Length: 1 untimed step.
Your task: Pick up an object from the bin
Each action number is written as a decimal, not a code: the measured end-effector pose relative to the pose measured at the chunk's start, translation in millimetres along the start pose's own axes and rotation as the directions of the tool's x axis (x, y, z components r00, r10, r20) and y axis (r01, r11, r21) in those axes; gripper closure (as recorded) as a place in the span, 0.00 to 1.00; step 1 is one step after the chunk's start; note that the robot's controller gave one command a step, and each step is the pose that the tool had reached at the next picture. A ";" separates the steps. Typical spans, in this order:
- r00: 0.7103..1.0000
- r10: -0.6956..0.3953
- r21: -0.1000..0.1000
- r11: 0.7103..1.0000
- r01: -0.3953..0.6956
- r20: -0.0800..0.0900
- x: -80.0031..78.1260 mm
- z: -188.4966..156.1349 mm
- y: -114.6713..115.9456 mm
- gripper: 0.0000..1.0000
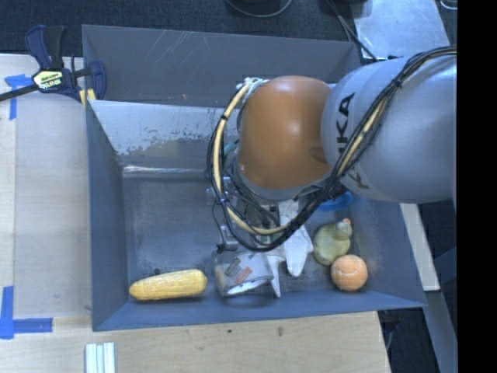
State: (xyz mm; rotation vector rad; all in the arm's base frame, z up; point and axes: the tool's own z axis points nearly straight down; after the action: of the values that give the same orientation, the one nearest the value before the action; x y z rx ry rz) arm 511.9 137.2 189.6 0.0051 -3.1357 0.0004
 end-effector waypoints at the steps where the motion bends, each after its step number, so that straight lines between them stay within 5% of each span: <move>1: 1.000 0.003 -0.001 1.000 -0.003 0.008 -1.8 -4.5 -0.7 0.00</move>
Offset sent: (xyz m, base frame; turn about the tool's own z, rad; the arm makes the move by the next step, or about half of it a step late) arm -0.0269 0.0155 -0.0729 -0.1917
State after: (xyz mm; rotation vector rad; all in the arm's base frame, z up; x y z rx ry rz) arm 513.7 136.5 194.1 0.0010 -3.1440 -0.0017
